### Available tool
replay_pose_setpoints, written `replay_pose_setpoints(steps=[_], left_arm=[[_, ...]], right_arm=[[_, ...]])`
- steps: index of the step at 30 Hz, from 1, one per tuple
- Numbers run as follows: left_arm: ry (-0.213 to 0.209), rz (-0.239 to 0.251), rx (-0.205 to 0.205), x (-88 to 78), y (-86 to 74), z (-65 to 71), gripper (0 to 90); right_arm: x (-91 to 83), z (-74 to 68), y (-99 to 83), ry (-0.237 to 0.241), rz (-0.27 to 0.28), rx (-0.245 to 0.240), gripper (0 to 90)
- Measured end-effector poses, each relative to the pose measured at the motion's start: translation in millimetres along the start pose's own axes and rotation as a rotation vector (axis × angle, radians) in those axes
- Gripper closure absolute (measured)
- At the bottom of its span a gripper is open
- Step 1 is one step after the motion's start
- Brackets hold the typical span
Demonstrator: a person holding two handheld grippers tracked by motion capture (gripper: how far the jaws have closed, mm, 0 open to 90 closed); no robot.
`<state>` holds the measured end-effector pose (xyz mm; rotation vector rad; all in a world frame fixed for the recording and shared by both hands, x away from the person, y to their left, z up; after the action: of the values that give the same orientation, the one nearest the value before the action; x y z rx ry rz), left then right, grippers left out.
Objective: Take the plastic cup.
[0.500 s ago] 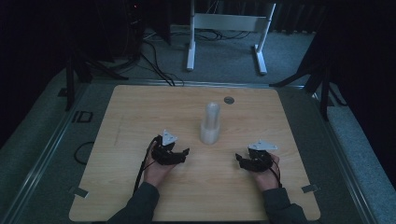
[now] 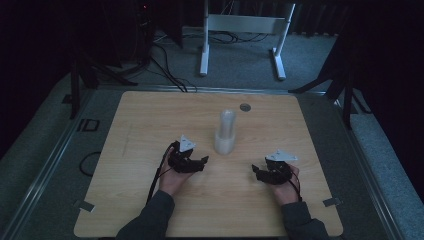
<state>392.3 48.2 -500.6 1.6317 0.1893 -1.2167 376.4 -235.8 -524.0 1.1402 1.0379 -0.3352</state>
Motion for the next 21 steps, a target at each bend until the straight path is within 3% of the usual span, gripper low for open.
replay_pose_setpoints(steps=[10, 11, 13, 18, 21], left_arm=[[0.010, 0.043, 0.043, -7.3, 21.9, 2.1, 27.5], [0.026, 0.048, 0.049, -8.7, 27.8, 1.9, 27.5], [0.023, 0.055, 0.049, -9.9, 32.6, 1.5, 27.5], [0.018, 0.084, 0.073, -10.2, 44.9, 5.4, 27.5], [0.018, 0.098, 0.106, -6.8, 50.8, 9.0, 27.4]], right_arm=[[-16.5, -10.2, 17.1, 0.014, 0.028, -0.066, 35.5], [-18.7, -10.4, 19.2, 0.015, 0.033, -0.070, 35.4], [-28.5, -10.6, 30.9, 0.012, 0.060, -0.084, 35.5], [-34.4, -11.0, 41.2, 0.014, 0.081, -0.091, 35.5], [-42.4, -11.5, 56.0, 0.057, 0.119, -0.077, 35.4]])
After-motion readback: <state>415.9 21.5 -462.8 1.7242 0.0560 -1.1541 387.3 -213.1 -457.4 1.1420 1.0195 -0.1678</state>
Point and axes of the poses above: each handheld gripper's, and its own axes: x roughly forward along the jaws, y roughly out of its top, z roughly to its right, the point moved 5 cm from there along x, roughly forward along the jaws, and after that the axes turned 15 degrees about -z, right-handed, at the moved point
